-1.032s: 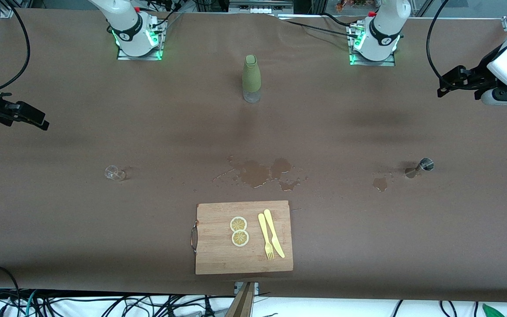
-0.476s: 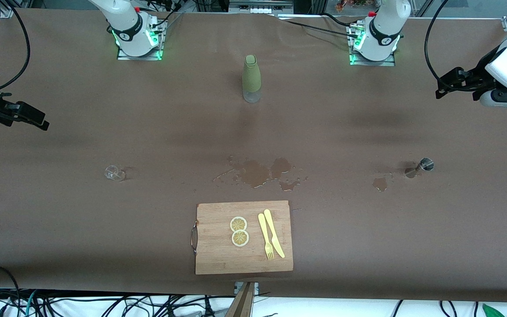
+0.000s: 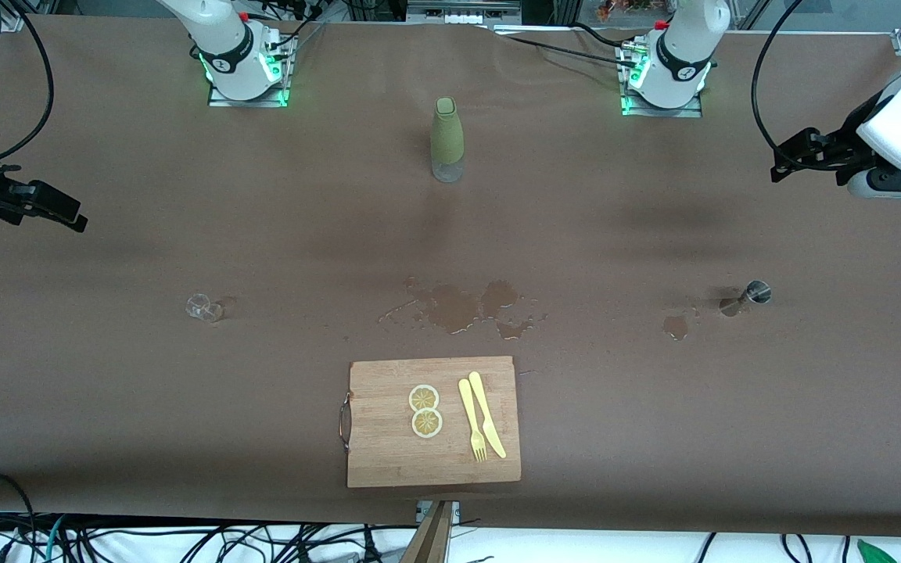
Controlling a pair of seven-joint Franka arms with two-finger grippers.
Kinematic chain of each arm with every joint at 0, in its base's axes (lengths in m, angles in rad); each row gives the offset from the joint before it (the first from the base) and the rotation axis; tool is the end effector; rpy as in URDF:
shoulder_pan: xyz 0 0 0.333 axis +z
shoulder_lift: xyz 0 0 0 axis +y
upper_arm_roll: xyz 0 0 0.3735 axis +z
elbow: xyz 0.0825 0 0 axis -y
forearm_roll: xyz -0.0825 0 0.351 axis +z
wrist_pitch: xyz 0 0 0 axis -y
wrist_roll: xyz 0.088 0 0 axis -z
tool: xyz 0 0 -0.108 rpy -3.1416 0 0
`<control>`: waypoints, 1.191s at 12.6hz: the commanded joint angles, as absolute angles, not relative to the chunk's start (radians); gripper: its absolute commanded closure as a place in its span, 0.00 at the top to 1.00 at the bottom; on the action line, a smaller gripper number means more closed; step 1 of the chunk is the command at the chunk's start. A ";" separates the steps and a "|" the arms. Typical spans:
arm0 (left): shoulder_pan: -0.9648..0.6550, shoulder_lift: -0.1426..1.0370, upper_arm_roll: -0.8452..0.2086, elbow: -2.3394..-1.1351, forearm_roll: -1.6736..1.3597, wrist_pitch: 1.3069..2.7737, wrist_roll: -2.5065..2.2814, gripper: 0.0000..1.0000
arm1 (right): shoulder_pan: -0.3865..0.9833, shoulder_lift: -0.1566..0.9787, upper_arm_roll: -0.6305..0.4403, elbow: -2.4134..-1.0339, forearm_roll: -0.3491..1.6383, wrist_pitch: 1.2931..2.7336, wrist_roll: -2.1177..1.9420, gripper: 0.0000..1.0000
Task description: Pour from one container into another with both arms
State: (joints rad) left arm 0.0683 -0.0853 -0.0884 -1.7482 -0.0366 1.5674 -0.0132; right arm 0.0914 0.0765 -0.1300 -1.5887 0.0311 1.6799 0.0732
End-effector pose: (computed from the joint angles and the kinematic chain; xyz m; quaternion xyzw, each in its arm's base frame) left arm 0.4847 -0.0159 0.6460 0.9987 -0.0023 -0.0481 0.0137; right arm 0.5572 -0.0152 0.6418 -0.9983 0.0572 -0.0075 0.0106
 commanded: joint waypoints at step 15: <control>0.054 -0.080 -0.101 -1.743 -0.026 1.578 -0.075 1.00 | 0.089 0.057 -0.126 -1.608 0.023 1.692 0.063 1.00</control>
